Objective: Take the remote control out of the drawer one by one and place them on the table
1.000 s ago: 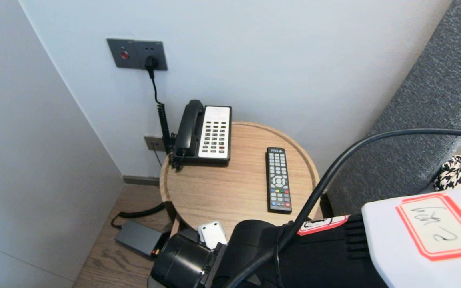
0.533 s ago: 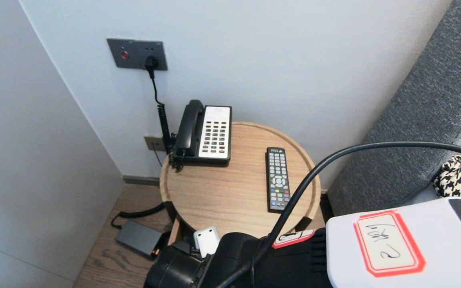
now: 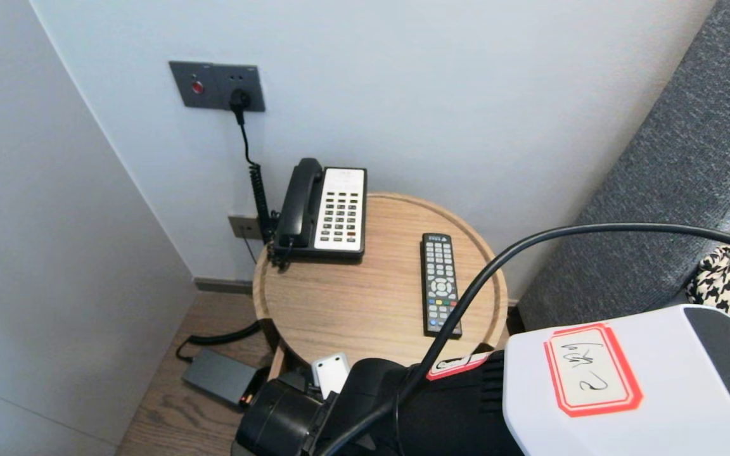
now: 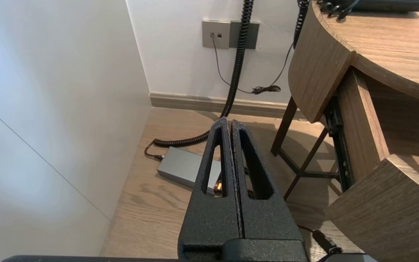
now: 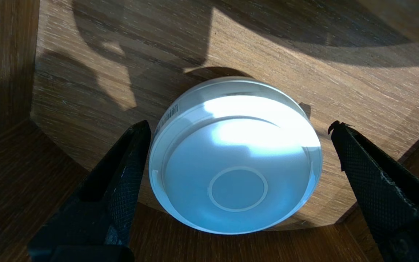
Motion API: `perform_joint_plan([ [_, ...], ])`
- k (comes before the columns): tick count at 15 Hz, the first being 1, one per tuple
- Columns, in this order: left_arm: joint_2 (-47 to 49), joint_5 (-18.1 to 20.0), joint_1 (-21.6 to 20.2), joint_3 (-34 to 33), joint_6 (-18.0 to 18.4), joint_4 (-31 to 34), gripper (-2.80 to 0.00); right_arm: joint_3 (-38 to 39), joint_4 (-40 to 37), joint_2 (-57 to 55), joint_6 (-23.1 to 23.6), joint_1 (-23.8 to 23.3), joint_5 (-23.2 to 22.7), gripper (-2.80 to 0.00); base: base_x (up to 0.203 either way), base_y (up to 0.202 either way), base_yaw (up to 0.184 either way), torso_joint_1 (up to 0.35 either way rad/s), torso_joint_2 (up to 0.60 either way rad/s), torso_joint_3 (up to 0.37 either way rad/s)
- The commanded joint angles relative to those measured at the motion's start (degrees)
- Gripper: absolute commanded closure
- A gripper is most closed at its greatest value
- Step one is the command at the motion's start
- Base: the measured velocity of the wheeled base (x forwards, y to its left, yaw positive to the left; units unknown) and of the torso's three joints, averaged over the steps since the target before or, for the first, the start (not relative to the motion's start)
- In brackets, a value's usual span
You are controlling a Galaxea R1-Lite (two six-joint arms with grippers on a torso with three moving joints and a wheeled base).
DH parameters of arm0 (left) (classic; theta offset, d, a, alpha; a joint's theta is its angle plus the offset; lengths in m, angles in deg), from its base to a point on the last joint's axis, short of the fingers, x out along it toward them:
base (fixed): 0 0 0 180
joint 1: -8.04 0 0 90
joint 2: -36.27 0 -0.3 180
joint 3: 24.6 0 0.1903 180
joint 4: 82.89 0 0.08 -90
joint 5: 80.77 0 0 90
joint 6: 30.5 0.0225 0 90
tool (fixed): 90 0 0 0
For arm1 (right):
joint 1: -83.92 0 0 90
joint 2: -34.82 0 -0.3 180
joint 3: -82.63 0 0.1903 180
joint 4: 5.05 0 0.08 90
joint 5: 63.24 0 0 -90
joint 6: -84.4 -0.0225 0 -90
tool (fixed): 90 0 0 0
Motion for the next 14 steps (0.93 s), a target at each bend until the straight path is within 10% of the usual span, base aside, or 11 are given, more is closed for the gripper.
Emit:
perform_joint_plan([
  [1,-0.01,-0.04,-0.01,-0.53,0.00,-0.03,0.00,-0.20,-0.15,-0.17,-0.25,-0.44,0.11,-2.80,0.000,0.000,0.000,0.000,0.00,0.000],
  [4,-0.01,-0.04,-0.01,-0.53,0.00,-0.03,0.00,-0.55,-0.15,-0.26,-0.25,-0.62,0.11,-2.80,0.000,0.000,0.000,0.000,0.00,0.000],
  [5,-0.01,-0.04,-0.01,-0.53,0.00,-0.03,0.00,-0.55,-0.15,-0.26,-0.25,-0.62,0.25,-0.41,0.000,0.000,0.000,0.000,0.00,0.000],
  [6,-0.01,-0.04,-0.01,-0.53,0.00,-0.03,0.00,-0.47,-0.15,-0.32,-0.25,-0.53,0.55,0.00,0.000,0.000,0.000,0.000,0.00,0.000],
  [14,-0.01,-0.04,-0.01,-0.53,0.00,-0.03,0.00,0.18,-0.24,0.49,-0.25,-0.34,0.64,0.00,0.000,0.000,0.000,0.000,0.00,0.000],
])
